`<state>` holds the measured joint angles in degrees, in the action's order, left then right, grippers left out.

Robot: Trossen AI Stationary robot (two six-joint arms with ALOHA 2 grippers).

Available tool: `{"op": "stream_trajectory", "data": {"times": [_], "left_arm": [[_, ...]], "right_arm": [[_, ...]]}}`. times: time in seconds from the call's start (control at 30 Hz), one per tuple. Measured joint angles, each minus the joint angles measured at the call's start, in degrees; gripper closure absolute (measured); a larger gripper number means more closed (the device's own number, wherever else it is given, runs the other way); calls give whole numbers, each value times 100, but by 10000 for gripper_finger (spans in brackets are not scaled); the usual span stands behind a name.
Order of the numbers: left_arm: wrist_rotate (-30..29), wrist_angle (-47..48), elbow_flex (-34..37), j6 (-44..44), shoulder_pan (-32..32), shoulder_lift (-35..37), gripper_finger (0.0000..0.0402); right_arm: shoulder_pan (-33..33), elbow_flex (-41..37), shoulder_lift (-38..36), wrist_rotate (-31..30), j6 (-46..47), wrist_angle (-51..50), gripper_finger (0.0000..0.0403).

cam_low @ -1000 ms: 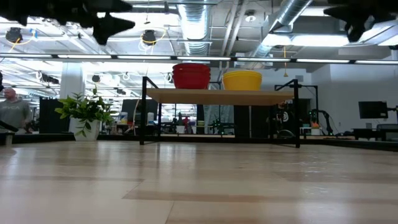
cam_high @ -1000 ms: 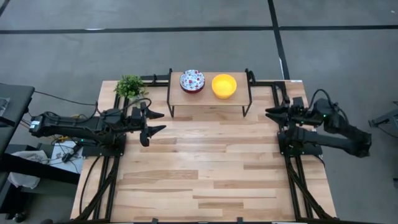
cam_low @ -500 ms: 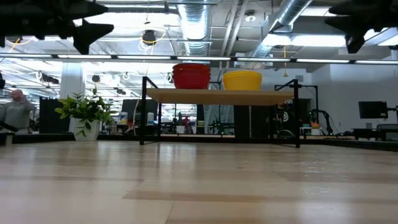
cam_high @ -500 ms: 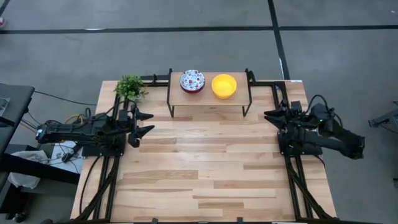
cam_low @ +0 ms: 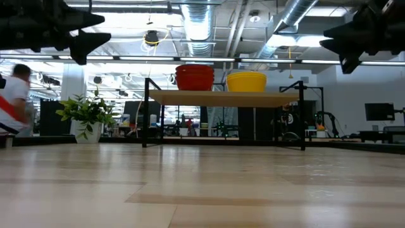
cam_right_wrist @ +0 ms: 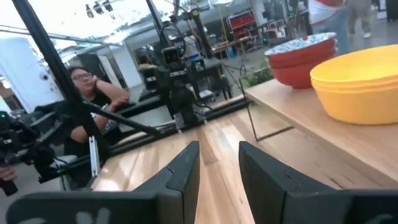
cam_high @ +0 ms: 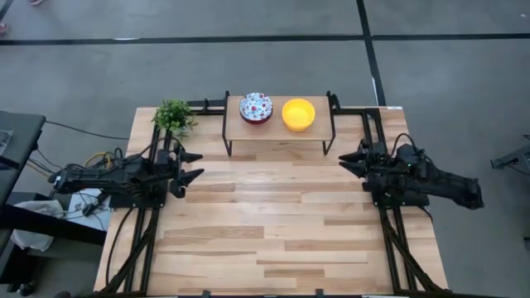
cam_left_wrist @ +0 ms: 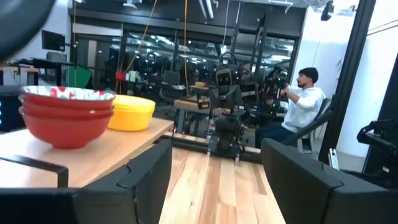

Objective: Pick & Place Mini bowls
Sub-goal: Return to Home Position

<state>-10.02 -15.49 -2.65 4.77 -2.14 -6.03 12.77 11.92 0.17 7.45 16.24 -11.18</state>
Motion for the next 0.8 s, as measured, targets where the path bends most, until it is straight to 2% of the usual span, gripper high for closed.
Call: {"op": "stream_trajectory", "data": {"times": [0.13, 0.3, 0.8], "left_arm": [[-4, -62, 162, 21, -2, 49, 154], [-74, -122, 178, 9, 0, 47, 156], [-87, 5, 178, -123, -2, 38, 154]], "right_arm": [[-55, -297, 1, -63, -145, 312, 301], [-87, -603, 0, -446, -286, 626, 301], [-91, -1134, 0, -293, -626, 1339, 300]]}}
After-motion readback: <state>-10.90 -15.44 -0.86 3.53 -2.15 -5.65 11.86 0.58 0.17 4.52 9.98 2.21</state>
